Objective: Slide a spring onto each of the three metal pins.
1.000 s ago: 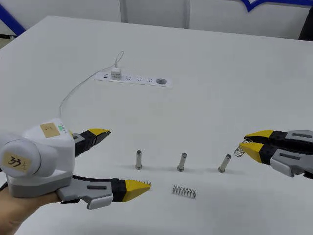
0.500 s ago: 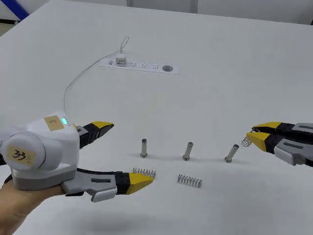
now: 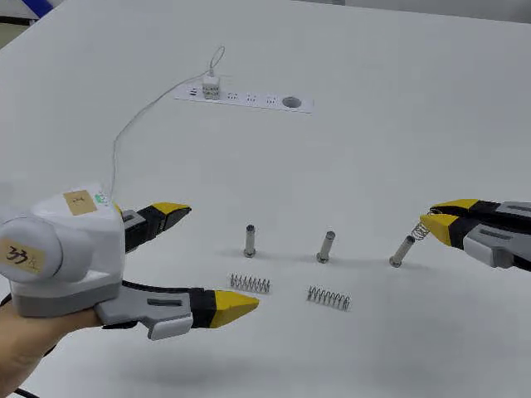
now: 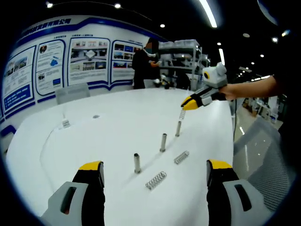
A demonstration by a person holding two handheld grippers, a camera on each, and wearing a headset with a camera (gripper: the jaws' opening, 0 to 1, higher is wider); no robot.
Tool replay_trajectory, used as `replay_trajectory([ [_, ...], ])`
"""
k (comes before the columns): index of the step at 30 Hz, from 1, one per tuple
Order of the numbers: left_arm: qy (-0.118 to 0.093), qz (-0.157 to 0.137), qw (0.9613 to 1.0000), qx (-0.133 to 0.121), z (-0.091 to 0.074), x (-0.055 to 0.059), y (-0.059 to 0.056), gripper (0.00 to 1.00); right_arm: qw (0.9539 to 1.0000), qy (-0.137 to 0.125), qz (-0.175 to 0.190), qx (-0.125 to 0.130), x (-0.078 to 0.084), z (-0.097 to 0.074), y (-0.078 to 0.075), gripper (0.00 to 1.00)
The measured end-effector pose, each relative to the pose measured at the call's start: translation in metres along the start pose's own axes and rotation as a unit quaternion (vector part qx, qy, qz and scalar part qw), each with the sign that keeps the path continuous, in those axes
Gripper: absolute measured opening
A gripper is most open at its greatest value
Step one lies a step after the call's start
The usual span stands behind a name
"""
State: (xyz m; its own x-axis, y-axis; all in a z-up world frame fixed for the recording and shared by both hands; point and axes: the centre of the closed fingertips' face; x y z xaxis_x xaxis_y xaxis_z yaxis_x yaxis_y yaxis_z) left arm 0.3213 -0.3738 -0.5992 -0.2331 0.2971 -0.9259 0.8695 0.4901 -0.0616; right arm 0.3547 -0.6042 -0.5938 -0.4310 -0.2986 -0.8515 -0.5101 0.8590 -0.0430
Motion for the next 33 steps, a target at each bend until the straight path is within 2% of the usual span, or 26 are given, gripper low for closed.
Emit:
replay_trajectory([
  [4,-0.002,-0.007,1.0000,-0.003,0.000,0.000,0.001,0.93,1.0000,0.000,0.006,0.003,0.003,0.003,-0.001,0.11],
  [11,0.009,-0.011,0.9999,-0.002,0.000,0.007,0.001,0.91,0.9998,0.004,0.018,-0.001,0.009,0.006,0.001,0.11],
  [16,-0.004,-0.012,0.9999,-0.001,-0.001,0.000,0.000,0.89,0.9998,0.002,0.021,-0.003,0.012,0.009,0.002,0.11],
  [19,-0.008,-0.015,0.9998,-0.003,-0.002,-0.002,0.002,0.89,0.9997,0.013,0.018,-0.003,0.018,0.014,0.003,0.11],
  [22,0.001,-0.009,0.9999,-0.008,-0.002,0.001,0.004,0.88,0.9996,0.018,0.019,-0.004,0.023,0.018,0.004,0.11],
  [28,0.007,-0.012,0.9999,-0.008,-0.002,0.004,0.004,0.87,0.9993,0.032,0.016,-0.005,0.036,0.026,0.007,0.11],
  [33,0.005,-0.015,0.9998,-0.013,-0.001,0.000,0.007,0.85,0.9990,0.038,0.025,-0.003,0.044,0.032,0.007,0.11],
])
Point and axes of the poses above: the centre of the closed fingertips' face, and the gripper's own axes: z roughly forward along the fingers, y roughly to its left, x roughly out of its underside, and after that the axes turned 2 degrees about z, right-handed
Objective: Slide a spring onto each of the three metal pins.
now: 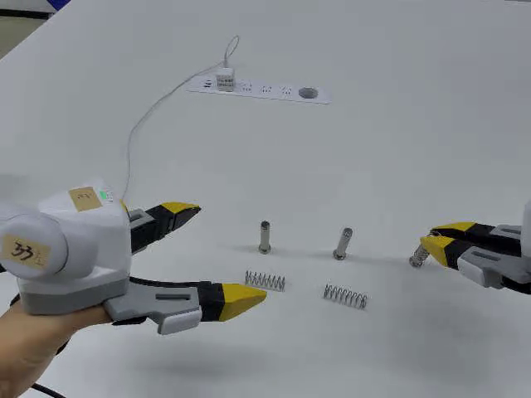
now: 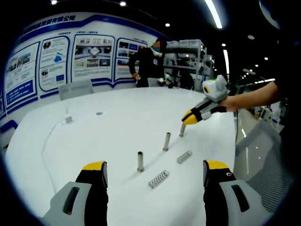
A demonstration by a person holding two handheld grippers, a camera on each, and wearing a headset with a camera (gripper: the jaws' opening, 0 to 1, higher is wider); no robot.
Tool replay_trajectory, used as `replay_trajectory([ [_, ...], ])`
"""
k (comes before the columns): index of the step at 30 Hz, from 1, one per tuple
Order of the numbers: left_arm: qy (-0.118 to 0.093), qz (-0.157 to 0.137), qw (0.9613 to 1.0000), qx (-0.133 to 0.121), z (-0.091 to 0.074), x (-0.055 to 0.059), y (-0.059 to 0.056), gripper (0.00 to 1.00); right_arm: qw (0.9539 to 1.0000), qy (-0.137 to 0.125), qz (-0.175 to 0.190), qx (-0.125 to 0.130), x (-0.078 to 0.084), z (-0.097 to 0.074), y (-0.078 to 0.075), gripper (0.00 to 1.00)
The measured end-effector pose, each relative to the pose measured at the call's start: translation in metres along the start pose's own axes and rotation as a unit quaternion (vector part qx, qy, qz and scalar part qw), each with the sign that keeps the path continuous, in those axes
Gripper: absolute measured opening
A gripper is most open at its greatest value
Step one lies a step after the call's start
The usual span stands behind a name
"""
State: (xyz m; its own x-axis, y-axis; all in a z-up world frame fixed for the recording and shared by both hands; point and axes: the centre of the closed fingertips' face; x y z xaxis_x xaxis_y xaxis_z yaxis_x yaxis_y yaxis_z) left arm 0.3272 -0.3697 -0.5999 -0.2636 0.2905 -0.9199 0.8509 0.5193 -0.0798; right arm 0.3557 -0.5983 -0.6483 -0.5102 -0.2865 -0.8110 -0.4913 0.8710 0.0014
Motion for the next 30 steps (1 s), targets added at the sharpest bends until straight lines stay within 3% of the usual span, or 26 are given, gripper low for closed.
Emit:
replay_trajectory([
  [4,-0.006,-0.004,1.0000,0.001,0.000,-0.003,0.000,0.85,1.0000,0.006,0.004,0.000,0.003,0.004,-0.001,0.11],
  [10,0.004,-0.001,1.0000,-0.006,-0.001,0.004,0.004,0.84,0.9999,0.011,-0.003,-0.001,0.008,0.007,0.000,0.11],
  [21,0.000,0.000,1.0000,-0.003,0.001,0.000,0.000,0.83,0.9999,0.014,0.000,-0.004,0.009,0.006,0.001,0.12],
  [25,0.000,0.002,1.0000,-0.003,0.000,-0.001,0.000,0.83,0.9996,0.026,-0.009,0.003,0.011,0.002,0.001,0.17],
  [30,-0.008,0.002,1.0000,-0.002,0.000,-0.006,-0.001,0.82,0.9998,0.014,-0.008,0.007,0.004,-0.009,0.002,0.20],
])
Point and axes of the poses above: the centre of the closed fingertips' face, and the gripper's own axes: z roughly forward along the fingers, y roughly to its left, x roughly out of its underside, and after that the axes turned 2 degrees about z, right-handed
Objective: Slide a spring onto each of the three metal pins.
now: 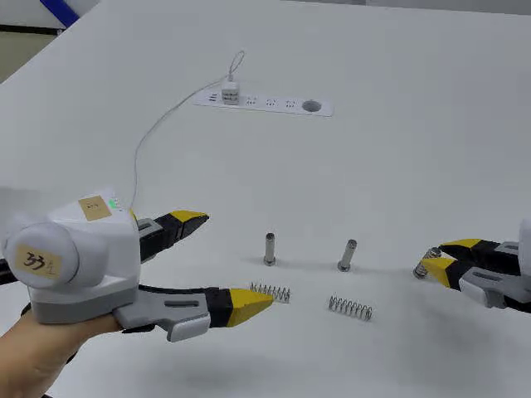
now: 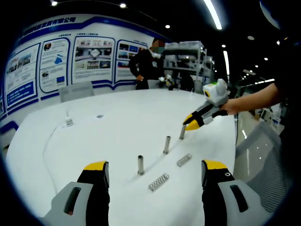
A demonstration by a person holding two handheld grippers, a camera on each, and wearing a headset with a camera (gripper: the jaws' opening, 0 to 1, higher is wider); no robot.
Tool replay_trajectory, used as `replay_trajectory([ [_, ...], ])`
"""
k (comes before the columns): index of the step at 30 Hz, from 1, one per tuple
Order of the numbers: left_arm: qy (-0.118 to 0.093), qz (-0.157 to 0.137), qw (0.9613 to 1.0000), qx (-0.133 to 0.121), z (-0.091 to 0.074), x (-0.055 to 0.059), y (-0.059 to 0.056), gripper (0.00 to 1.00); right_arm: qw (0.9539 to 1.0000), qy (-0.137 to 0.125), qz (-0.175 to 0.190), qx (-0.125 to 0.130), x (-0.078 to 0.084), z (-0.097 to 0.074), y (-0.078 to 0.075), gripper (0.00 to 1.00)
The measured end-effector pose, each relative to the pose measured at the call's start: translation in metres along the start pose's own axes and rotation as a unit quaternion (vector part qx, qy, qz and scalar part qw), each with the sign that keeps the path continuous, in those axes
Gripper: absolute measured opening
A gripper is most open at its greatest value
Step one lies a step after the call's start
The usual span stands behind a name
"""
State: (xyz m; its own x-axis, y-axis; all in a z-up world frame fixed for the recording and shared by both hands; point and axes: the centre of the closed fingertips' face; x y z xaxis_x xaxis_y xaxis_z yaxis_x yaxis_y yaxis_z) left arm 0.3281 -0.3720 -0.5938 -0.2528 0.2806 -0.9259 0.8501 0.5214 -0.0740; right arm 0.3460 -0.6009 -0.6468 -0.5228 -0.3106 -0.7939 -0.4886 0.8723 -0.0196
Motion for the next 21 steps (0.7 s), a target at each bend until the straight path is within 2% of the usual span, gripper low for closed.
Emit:
replay_trajectory([
  [6,-0.002,0.006,1.0000,0.006,0.001,-0.002,-0.004,0.82,0.9999,-0.003,0.009,0.004,0.002,-0.011,0.007,0.20],
  [8,-0.005,0.005,1.0000,0.007,0.001,-0.003,-0.003,0.82,1.0000,-0.001,0.006,0.006,0.006,-0.014,0.011,0.20],
  [10,-0.004,0.004,1.0000,0.007,0.002,-0.003,-0.003,0.82,0.9999,0.007,-0.013,0.007,0.012,-0.016,0.013,0.20],
  [13,-0.004,0.004,0.9999,0.008,0.002,-0.003,-0.002,0.81,0.9999,0.012,-0.004,0.000,0.018,-0.016,0.021,0.20],
  [14,-0.005,0.004,0.9999,0.009,0.002,-0.004,-0.002,0.81,0.9999,0.012,-0.003,-0.004,0.019,-0.015,0.022,0.19],
  [17,-0.006,0.004,0.9999,0.010,0.002,-0.004,-0.003,0.82,0.9991,0.017,-0.014,-0.035,0.023,-0.010,0.041,0.19],
  [21,-0.003,0.004,0.9999,0.010,0.002,-0.002,-0.003,0.81,0.9977,0.017,-0.014,-0.064,0.022,-0.002,0.058,0.19],
])
Point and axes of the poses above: the centre of the closed fingertips' face, and the gripper's own axes: z roughly forward along the fingers, y roughly to its left, x roughly out of its underside, and after that the axes turned 2 degrees about z, right-handed
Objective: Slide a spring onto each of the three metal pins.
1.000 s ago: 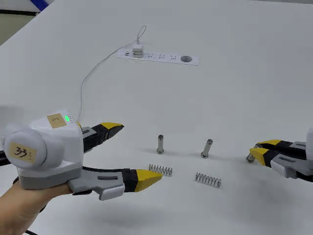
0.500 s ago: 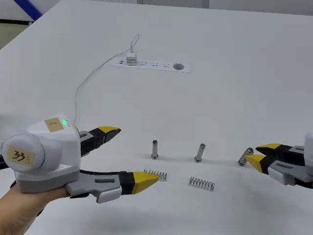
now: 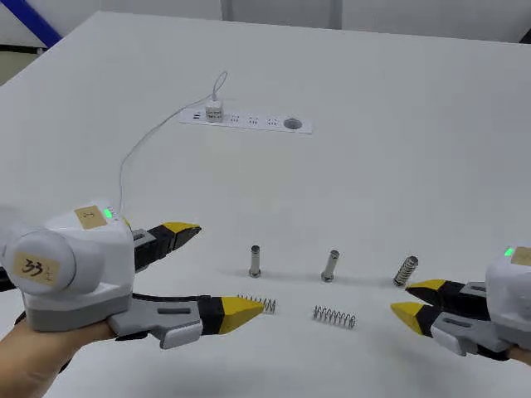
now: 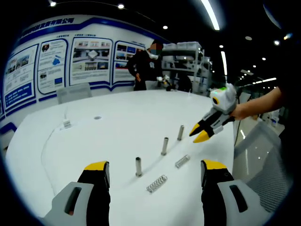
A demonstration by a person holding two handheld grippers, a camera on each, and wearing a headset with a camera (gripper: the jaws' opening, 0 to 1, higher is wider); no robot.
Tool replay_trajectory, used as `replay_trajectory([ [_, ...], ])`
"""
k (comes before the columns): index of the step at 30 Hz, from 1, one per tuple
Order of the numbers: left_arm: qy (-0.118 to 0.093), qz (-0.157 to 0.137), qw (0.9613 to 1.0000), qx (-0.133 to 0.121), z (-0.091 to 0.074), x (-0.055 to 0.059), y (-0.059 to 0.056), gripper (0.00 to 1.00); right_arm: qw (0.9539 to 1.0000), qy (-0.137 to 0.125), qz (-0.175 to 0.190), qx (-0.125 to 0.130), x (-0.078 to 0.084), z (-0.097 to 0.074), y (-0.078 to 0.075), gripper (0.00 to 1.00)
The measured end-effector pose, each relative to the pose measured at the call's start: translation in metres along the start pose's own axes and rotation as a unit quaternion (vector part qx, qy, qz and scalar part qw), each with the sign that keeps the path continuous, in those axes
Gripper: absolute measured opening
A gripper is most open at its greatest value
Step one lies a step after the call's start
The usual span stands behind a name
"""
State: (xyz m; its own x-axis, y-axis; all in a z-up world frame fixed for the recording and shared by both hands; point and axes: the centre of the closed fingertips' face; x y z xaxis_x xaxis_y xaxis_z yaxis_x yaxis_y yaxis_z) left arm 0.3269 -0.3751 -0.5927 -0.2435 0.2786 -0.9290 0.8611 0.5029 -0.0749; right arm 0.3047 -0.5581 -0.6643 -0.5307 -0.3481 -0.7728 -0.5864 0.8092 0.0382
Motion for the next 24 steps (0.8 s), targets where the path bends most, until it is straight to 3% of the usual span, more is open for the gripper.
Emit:
replay_trajectory([
  [6,0.003,0.000,1.0000,-0.002,-0.001,0.002,0.000,0.81,0.9993,0.009,-0.012,-0.035,-0.002,0.015,0.019,0.19],
  [18,0.004,-0.010,0.9999,-0.007,-0.003,0.007,0.004,0.80,0.9974,0.029,-0.016,-0.065,0.008,0.028,0.036,0.20],
  [24,0.010,-0.013,0.9999,-0.003,-0.001,0.011,0.002,0.79,0.9968,0.034,-0.017,-0.071,0.010,0.037,0.037,0.20],
])
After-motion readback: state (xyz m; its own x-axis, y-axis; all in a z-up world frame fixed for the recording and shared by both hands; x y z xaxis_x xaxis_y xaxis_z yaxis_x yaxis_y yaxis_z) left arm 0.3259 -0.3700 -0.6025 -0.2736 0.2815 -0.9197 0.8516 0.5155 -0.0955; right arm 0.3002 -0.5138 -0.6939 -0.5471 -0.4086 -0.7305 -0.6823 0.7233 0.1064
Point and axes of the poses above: the centre of the closed fingertips' face, and the gripper's own axes: z roughly forward along the fingers, y roughly to its left, x roughly out of its underside, and after that the axes turned 2 degrees about z, right-handed
